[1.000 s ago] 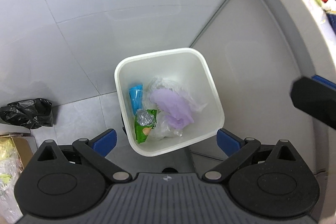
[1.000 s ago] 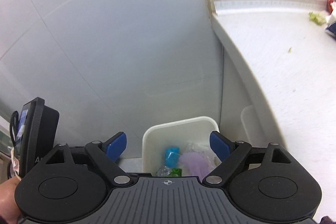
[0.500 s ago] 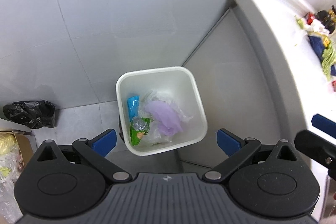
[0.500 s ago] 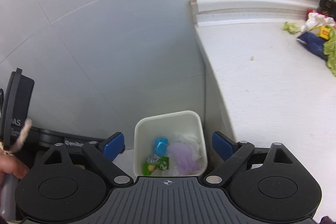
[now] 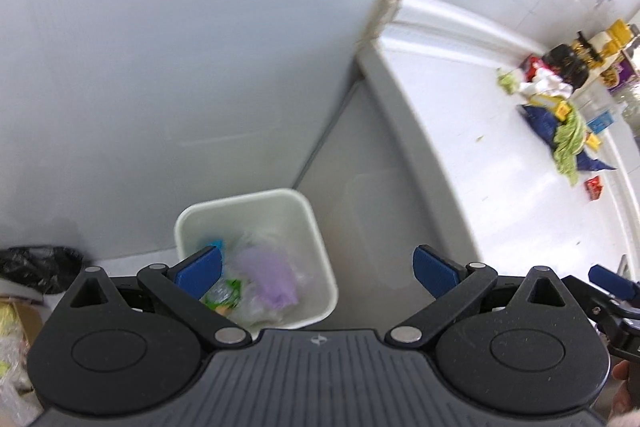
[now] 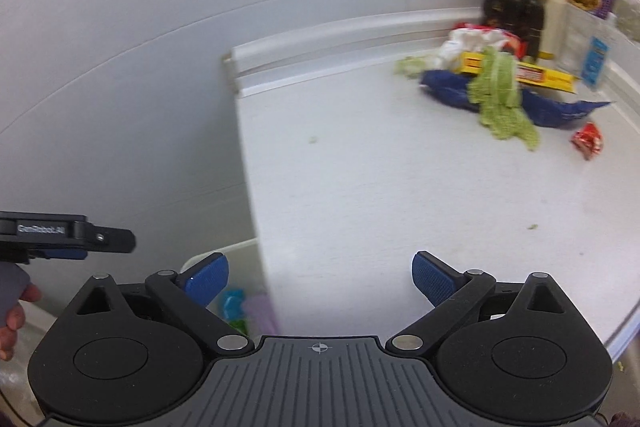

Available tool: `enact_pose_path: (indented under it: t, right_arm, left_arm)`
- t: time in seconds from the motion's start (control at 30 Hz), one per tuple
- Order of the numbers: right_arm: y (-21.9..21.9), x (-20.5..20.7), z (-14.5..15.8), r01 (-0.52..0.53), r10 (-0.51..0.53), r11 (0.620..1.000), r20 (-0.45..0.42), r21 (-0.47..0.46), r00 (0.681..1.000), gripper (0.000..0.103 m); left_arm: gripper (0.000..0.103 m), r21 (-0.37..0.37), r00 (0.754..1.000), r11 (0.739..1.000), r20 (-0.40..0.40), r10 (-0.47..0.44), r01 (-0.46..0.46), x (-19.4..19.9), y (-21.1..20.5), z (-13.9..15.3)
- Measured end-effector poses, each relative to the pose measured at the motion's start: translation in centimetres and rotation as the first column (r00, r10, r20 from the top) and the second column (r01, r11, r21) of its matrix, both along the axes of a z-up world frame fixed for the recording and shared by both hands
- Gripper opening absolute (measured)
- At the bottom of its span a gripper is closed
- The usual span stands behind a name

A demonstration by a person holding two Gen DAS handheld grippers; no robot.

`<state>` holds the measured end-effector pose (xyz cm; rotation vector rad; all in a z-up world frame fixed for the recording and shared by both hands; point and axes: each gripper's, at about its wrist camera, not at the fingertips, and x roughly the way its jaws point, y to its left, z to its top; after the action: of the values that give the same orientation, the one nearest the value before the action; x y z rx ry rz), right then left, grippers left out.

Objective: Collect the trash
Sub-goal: 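Move both tools from the bin back to the cabbage leaves on the counter, then grasp a cabbage leaf with the left tool while the right tool grasps another leaf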

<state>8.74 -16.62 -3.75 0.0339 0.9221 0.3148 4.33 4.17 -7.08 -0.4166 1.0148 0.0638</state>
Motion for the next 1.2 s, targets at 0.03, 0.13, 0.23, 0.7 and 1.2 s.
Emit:
enact_pose_path:
  t: [0.03, 0.13, 0.23, 0.7, 1.2]
  right_arm:
    - [-0.8, 0.3, 0.0, 0.016, -0.016, 1.0, 0.002, 0.001, 1.0, 0.1]
    - [-3.0, 1.3, 0.2, 0.065, -0.065, 0.998, 0.012, 0.003, 0.998, 0.1]
    - [-5.0, 2.1, 0.6, 0.097, -0.098, 0.995, 0.026, 0.014, 0.995, 0.1]
    - [-10.9, 9.0, 0.4, 0.167, -0.171, 0.984, 0.083, 0.055, 0.982, 0.1]
    - [-13.2, 14.3, 1.1, 0.185, -0.222, 0.964, 0.197, 0.192, 0.955, 0.093]
  left_arm:
    - [0.102, 0.002, 1.0, 1.0, 0.008, -0.008, 0.008, 0.4, -0.5, 0.2]
    - [0.102, 0.011, 0.999, 0.999, 0.028, -0.036, 0.036, 2.0, -1.9, 0.6]
    - [0.102, 0.027, 0.997, 0.997, 0.044, -0.066, 0.065, 4.1, -3.2, 1.0]
    - [0.102, 0.157, 0.951, 0.951, 0.118, -0.286, 0.266, 15.2, -10.6, 3.0]
    - [0.073, 0.207, 0.854, 0.867, 0.18, -0.488, 0.452, 25.0, -16.1, 2.3]
